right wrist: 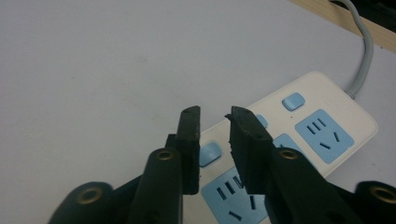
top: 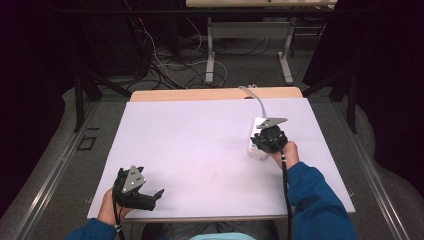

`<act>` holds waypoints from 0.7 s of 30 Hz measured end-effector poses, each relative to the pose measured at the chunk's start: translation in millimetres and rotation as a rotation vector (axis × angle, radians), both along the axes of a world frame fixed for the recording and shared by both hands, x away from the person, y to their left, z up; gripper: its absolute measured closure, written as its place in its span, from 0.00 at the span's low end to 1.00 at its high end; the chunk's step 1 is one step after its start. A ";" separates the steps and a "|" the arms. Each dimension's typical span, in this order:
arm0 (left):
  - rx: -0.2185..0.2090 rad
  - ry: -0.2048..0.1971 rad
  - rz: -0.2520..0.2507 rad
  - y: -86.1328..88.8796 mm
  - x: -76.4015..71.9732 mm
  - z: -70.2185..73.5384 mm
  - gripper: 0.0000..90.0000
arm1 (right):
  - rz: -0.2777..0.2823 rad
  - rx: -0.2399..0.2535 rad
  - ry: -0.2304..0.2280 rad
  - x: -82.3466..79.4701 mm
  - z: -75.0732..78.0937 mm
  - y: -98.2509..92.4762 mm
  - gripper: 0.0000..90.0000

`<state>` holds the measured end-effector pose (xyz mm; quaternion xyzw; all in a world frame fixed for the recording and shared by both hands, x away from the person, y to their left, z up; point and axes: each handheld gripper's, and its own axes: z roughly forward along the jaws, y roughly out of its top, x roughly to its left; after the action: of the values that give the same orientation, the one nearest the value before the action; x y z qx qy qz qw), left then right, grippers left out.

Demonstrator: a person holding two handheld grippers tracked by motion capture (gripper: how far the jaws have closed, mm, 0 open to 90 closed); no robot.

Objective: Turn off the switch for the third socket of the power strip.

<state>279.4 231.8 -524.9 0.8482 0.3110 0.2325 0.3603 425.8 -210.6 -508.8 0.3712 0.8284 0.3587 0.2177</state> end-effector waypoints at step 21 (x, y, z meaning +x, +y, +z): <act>-0.007 -0.009 0.011 1.1 -0.4 0.9 0.00 | 0.052 0.080 -0.023 -40.8 21.3 -9.6 0.17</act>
<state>278.9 232.8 -524.1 0.8441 0.3148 0.2374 0.3633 385.0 -220.1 -487.4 0.3535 0.8203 0.4012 0.2029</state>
